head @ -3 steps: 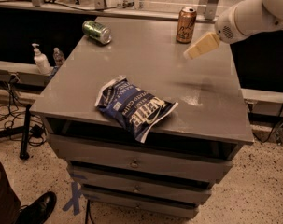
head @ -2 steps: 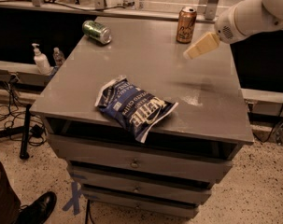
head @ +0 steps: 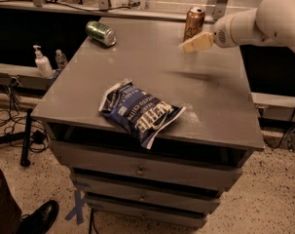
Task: Move orange can near blue chip bag
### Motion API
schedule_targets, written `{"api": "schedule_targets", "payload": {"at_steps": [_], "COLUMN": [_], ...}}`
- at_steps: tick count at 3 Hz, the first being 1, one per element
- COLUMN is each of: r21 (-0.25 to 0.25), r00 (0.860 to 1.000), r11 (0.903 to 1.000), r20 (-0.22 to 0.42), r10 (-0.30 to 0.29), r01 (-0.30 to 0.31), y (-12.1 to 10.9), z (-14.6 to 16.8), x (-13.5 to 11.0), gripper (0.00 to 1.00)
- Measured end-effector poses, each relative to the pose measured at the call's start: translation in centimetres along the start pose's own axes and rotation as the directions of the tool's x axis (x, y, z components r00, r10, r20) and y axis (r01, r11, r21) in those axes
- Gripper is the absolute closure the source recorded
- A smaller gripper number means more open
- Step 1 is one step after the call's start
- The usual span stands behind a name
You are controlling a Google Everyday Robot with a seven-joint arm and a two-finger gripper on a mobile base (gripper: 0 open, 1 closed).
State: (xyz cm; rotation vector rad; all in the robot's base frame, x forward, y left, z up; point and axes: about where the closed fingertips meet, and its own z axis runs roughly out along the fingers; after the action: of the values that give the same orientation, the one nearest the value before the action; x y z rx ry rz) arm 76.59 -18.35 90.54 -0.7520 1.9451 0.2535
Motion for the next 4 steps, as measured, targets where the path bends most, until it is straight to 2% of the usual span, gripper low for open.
{"api": "schedule_targets", "payload": {"at_steps": [1, 2, 3, 4], "r21": [0.021, 0.042, 0.057, 0.066], "r00": [0.990, 0.972, 0.956, 0.948], "r11": [0.9943, 0.9872, 0.9835, 0.9810], "r20": [0.102, 0.188, 0.251, 0.278], "r10": [0.102, 0.143, 0.152, 0.157], "r01": [-0.105, -0.153, -0.172, -0.182], "y": [-2.4, -4.6, -6.4, -7.2], "z": [3.3, 5.7, 7.9, 9.4], "x": [-0.3, -1.0, -2.0, -2.6], "gripper": [0.00, 0.00, 0.00, 0.18]}}
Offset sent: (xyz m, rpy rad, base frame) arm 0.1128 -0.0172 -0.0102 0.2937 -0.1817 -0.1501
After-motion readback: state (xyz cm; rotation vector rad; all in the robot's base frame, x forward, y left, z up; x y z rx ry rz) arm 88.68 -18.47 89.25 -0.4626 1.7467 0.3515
